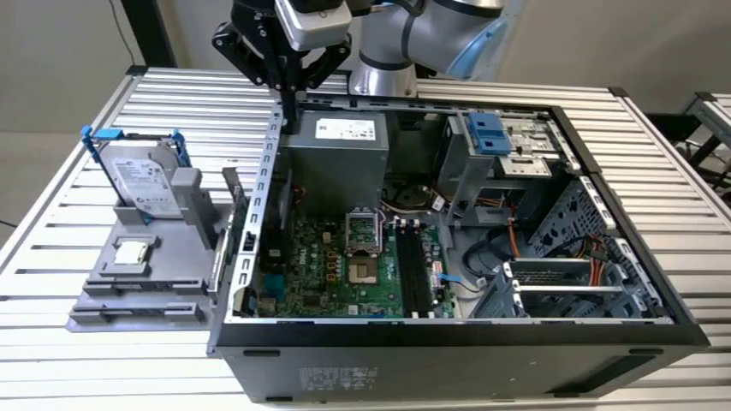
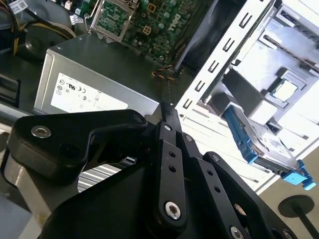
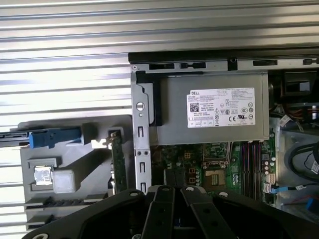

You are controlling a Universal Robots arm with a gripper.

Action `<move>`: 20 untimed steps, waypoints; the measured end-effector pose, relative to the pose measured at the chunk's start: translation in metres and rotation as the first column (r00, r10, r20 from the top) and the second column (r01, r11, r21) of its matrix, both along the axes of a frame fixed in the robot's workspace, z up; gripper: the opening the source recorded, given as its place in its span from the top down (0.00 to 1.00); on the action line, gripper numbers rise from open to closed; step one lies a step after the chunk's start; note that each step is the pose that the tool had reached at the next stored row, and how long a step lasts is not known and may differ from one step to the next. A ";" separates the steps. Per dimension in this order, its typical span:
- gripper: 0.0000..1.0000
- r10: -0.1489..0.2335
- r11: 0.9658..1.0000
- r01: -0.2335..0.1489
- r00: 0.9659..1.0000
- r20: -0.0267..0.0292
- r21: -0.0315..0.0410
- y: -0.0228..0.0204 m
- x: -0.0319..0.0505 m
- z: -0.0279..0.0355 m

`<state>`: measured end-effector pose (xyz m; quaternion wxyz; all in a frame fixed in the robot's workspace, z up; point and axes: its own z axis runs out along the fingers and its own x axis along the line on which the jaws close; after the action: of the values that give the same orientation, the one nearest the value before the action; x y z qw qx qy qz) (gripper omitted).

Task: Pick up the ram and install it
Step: 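Reach for the ram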

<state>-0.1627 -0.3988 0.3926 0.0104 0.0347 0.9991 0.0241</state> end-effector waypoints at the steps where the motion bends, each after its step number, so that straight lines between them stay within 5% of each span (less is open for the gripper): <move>1: 1.00 0.000 1.000 0.000 1.000 0.000 0.000 0.0000 -0.0003 0.0000; 20: 1.00 0.000 1.000 0.000 1.000 0.000 0.000 0.0000 -0.0065 0.0000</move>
<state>-0.1693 -0.3988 0.3926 0.0104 0.0348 0.9991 0.0241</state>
